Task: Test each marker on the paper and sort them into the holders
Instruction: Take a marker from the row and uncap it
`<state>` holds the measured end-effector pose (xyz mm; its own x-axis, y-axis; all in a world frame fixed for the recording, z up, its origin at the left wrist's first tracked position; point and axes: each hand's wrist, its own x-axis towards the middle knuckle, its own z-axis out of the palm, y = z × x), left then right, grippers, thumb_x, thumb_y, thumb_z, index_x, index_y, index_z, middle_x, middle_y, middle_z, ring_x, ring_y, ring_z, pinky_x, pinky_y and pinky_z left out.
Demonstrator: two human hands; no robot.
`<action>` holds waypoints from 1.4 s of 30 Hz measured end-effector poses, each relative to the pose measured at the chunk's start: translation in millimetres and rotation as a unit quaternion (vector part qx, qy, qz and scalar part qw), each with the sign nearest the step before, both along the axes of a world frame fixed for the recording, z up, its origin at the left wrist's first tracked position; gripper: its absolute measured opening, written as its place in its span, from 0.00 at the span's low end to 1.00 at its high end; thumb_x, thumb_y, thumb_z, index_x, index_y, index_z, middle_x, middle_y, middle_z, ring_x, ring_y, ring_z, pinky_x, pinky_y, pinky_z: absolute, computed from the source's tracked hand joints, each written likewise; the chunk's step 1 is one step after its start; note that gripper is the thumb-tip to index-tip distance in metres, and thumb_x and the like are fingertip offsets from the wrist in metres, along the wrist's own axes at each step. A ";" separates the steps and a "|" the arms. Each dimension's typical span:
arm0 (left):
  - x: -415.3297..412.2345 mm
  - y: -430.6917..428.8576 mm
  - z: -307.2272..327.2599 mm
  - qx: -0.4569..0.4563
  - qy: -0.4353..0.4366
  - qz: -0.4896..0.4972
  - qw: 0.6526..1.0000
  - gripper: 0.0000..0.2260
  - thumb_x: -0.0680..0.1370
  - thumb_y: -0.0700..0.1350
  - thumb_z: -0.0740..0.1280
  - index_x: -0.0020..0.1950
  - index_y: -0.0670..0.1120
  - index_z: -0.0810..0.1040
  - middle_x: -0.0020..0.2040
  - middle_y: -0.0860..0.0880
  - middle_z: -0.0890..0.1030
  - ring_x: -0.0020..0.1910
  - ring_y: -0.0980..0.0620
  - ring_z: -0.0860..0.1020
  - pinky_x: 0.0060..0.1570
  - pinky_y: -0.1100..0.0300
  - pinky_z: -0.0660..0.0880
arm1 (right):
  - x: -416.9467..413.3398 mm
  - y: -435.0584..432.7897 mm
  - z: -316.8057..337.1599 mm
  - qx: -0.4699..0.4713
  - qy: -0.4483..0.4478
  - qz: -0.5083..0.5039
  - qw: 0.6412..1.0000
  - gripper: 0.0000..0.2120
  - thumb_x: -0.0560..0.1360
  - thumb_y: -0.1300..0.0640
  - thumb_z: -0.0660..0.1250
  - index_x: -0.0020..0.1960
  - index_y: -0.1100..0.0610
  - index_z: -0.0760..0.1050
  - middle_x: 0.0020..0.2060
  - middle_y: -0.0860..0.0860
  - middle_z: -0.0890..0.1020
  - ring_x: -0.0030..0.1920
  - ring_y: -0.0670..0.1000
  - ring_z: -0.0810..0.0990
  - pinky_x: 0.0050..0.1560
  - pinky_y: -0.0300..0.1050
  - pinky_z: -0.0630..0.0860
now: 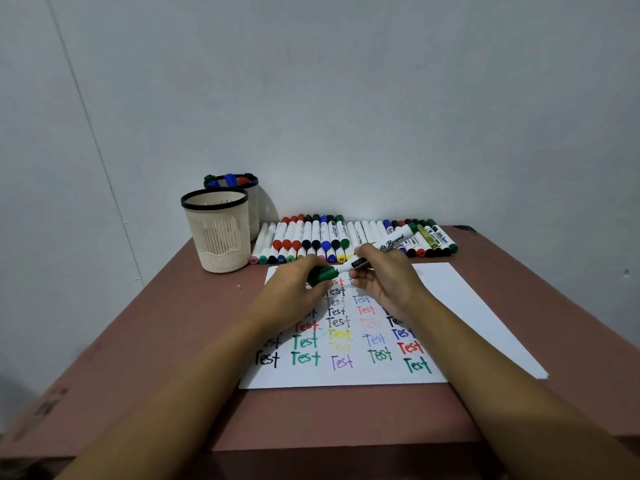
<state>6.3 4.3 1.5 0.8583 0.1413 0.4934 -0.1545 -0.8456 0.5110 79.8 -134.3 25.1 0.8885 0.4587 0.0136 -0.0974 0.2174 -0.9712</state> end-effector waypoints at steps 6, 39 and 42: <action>0.3 -3.1 1.6 -0.009 -0.019 -0.020 1.000 0.14 0.77 0.45 0.66 0.62 0.44 0.75 0.52 0.49 0.80 0.50 0.56 0.76 0.45 0.74 0.68 | -0.1 -2.0 -5.4 -0.001 -0.024 0.026 0.999 0.10 0.77 0.60 0.66 0.37 0.62 0.74 0.27 0.53 0.74 0.26 0.46 0.73 0.26 0.36 0.72; -10.1 8.8 35.6 -0.554 -0.056 -0.084 0.826 0.04 0.76 0.39 0.64 0.49 0.40 0.77 0.41 0.46 0.79 0.41 0.53 0.78 0.38 0.65 0.76 | 2.9 -13.6 -8.6 -0.037 -0.054 -0.053 0.996 0.15 0.79 0.45 0.60 0.44 0.56 0.75 0.33 0.52 0.75 0.34 0.49 0.74 0.40 0.45 0.73; -8.7 27.5 64.7 -0.479 -0.104 -0.013 0.871 0.09 0.77 0.40 0.64 0.55 0.37 0.75 0.46 0.44 0.79 0.44 0.51 0.79 0.37 0.67 0.77 | 7.2 -15.3 -28.7 -0.312 -0.355 -0.108 0.875 0.17 0.81 0.49 0.57 0.53 0.61 0.79 0.43 0.54 0.76 0.48 0.53 0.75 0.48 0.44 0.69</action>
